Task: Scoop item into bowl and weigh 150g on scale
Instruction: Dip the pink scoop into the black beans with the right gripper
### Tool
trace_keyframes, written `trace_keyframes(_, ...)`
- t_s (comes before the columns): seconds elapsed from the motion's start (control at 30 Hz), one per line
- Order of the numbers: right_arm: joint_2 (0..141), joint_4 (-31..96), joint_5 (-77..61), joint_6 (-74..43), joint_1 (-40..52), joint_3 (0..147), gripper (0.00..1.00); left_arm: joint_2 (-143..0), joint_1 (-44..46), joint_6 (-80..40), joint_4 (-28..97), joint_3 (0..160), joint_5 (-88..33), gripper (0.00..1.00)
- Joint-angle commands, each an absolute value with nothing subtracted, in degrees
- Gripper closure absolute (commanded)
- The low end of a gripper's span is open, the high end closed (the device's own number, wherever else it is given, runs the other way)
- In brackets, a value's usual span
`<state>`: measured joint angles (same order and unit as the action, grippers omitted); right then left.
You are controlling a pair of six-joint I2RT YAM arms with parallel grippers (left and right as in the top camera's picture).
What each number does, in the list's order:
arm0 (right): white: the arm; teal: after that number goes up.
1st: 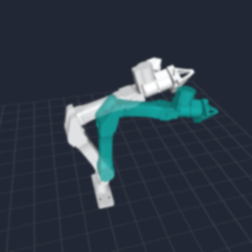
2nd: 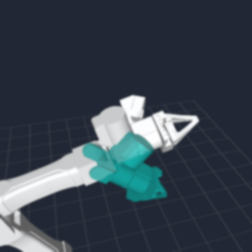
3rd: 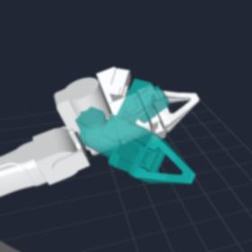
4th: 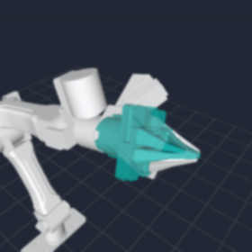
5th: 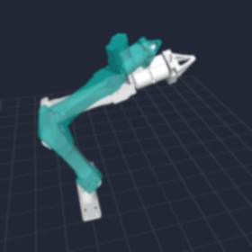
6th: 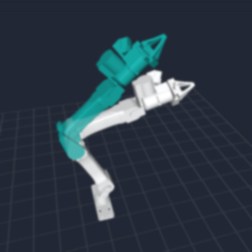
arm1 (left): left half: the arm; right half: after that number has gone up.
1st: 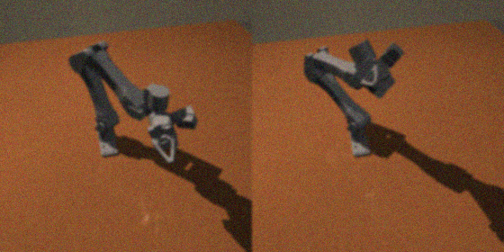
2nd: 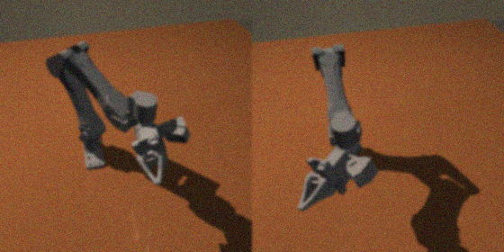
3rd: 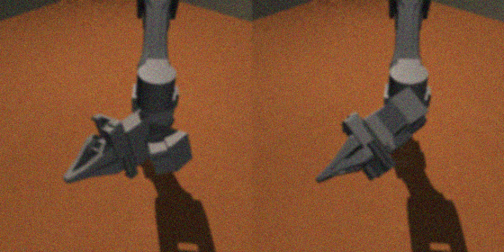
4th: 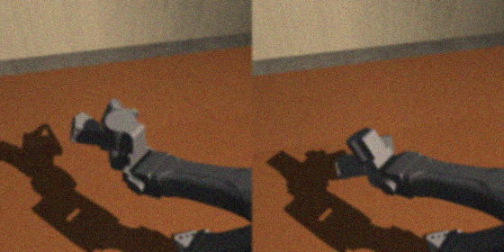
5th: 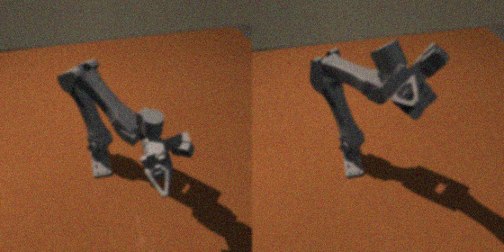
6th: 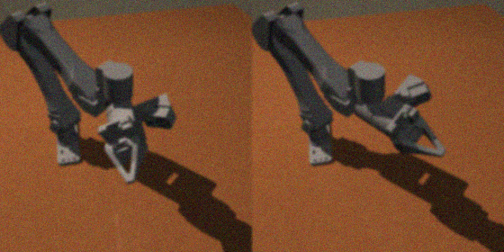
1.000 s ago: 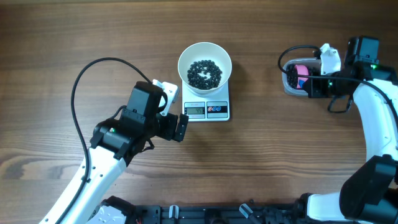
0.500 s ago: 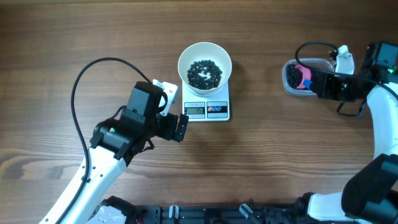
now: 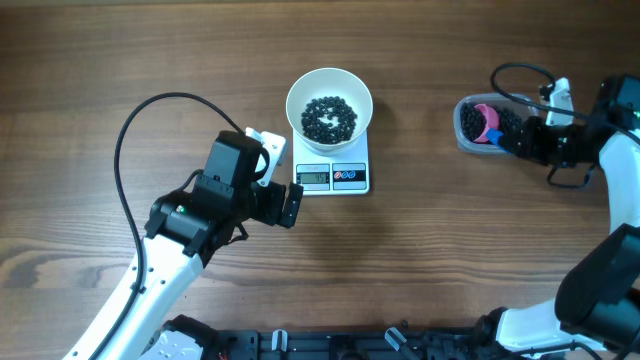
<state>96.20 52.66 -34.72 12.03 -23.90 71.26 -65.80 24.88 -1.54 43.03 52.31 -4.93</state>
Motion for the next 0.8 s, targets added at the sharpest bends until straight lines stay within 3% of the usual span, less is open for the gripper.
trace_keyframes(0.0,97.32,52.66,-39.59,11.97,-24.88,70.37,0.96,-66.02,24.62,-0.84,42.87,51.72,-4.4,0.0)
trace_keyframes(0.77,97.32,52.64,-49.87,6.46,-33.85,70.37,0.96,-66.02,24.62,-0.84,42.87,51.72,-4.4,0.0)
